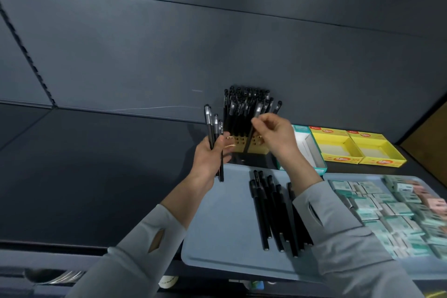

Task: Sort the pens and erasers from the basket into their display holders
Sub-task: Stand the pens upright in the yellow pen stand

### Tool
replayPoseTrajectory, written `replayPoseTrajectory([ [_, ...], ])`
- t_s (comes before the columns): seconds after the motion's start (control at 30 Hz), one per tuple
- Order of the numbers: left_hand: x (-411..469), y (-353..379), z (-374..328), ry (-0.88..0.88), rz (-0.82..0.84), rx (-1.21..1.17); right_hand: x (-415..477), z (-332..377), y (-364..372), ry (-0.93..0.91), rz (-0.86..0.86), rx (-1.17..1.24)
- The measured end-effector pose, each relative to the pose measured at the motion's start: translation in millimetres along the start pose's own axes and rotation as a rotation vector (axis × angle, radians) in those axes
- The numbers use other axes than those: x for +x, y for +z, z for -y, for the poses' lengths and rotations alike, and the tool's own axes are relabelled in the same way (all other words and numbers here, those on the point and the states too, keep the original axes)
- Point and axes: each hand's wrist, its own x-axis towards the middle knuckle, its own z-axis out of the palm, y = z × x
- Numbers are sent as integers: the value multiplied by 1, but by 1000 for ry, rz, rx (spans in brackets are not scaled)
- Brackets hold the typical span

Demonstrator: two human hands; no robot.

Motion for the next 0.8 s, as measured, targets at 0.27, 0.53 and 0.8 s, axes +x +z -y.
replayPoseTrajectory([
  [0.27,1,-4,-7,-59,-47,-72,16,-8,-25,-174,-303,-359],
  [0.53,-7,-9,-8,5,4,-22,20,-23,-4,-246,-244,-391],
  [0.8,-11,-5,-11,48,30,81,24,-27,-2,-152,-268,-511],
])
